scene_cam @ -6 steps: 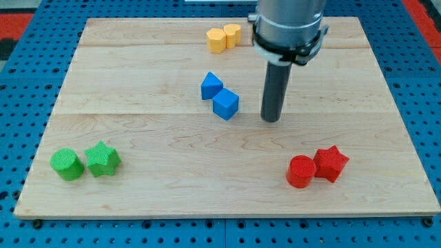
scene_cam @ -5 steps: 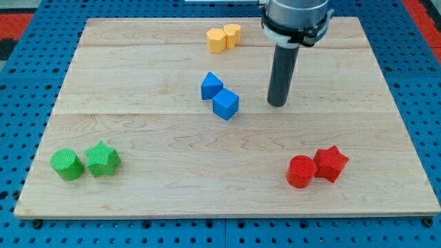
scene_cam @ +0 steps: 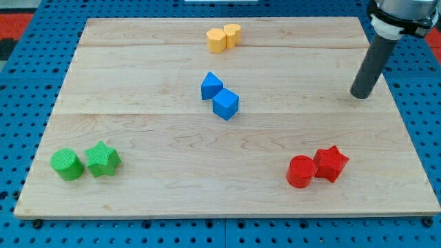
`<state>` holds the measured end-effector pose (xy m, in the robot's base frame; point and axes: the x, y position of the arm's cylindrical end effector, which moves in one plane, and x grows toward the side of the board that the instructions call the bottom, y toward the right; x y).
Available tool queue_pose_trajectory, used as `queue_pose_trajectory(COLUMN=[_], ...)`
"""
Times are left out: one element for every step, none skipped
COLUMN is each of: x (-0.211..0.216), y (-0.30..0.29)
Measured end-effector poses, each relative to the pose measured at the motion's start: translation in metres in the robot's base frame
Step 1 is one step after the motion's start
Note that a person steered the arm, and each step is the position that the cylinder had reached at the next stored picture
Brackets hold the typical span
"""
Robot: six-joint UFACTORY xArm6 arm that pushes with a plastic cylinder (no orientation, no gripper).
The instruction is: Move your arm above the red circle
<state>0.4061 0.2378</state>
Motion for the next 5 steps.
queue_pose_trajectory(x=[-0.009, -0.024, -0.034, -0.012, 0.005], y=[-0.004, -0.014, -0.019, -0.016, -0.016])
